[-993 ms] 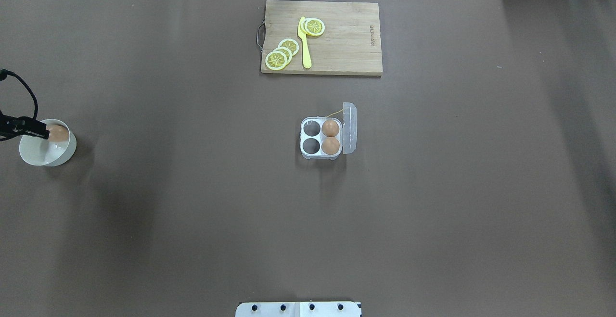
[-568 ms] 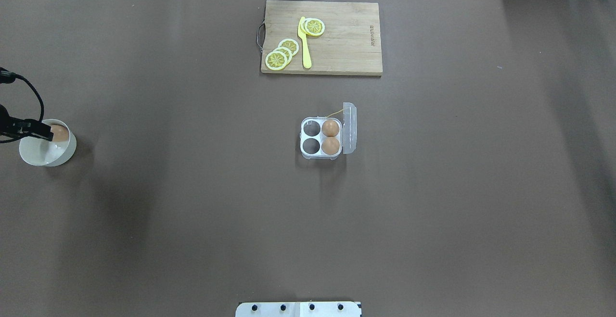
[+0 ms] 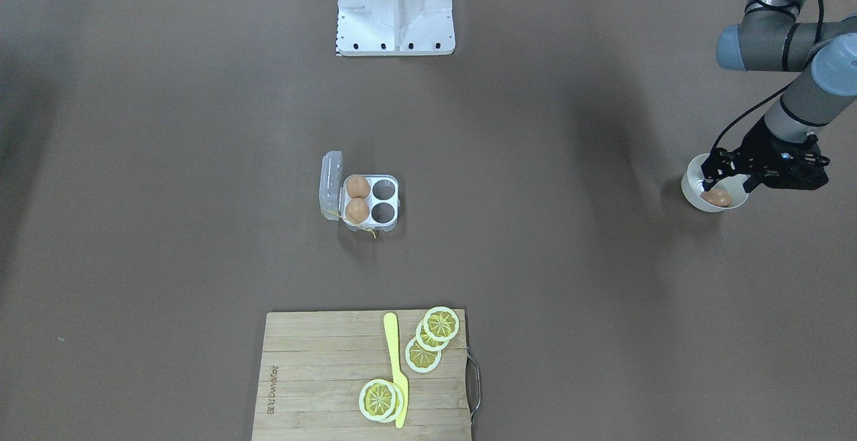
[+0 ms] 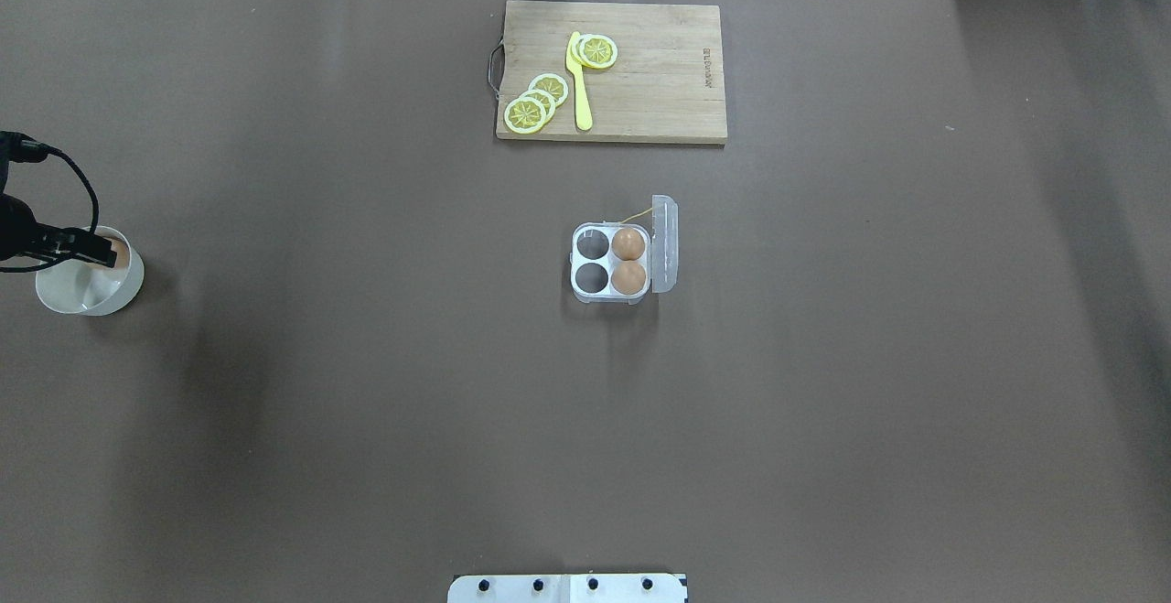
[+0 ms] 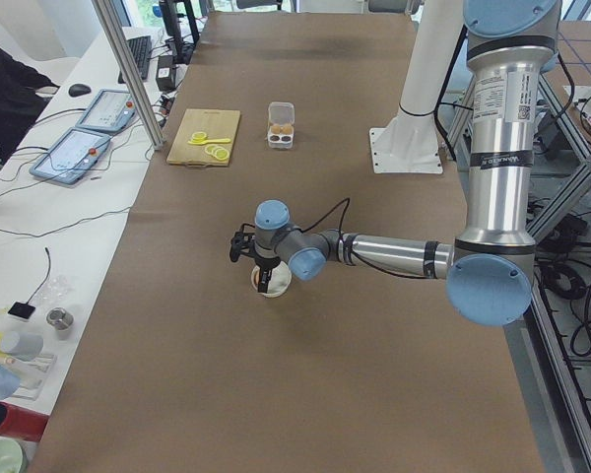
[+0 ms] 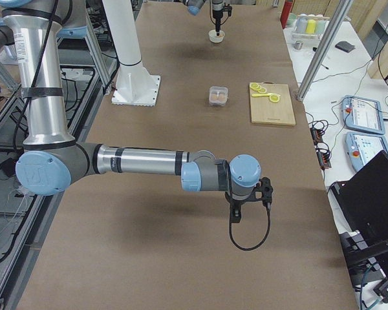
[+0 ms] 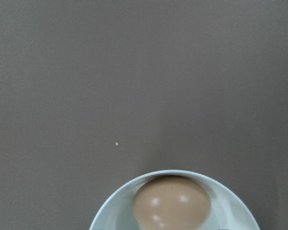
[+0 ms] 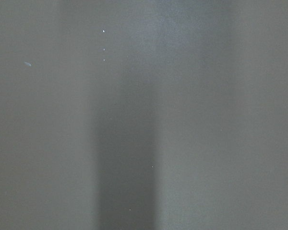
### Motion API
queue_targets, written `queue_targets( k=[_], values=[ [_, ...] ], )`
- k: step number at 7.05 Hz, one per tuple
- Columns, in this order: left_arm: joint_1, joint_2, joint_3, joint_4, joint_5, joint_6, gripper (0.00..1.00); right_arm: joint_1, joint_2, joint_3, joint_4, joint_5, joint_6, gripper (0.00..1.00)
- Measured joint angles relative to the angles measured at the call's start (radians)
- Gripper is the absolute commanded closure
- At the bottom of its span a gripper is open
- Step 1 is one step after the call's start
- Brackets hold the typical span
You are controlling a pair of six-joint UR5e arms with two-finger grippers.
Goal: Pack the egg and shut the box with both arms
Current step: 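Lower the left gripper over the brown egg in the white bowl, then close the left gripper on the brown egg and lift it from the bowl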
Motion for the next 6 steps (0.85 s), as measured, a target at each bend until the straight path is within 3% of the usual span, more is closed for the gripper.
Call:
queue_targets(
  k=[6],
  values=[
    [0.023,-0.015,0.021,-0.021,0.001,-0.019,0.16,0.0,0.003,-0.006,0.0,0.0,0.0,0.0]
  ],
)
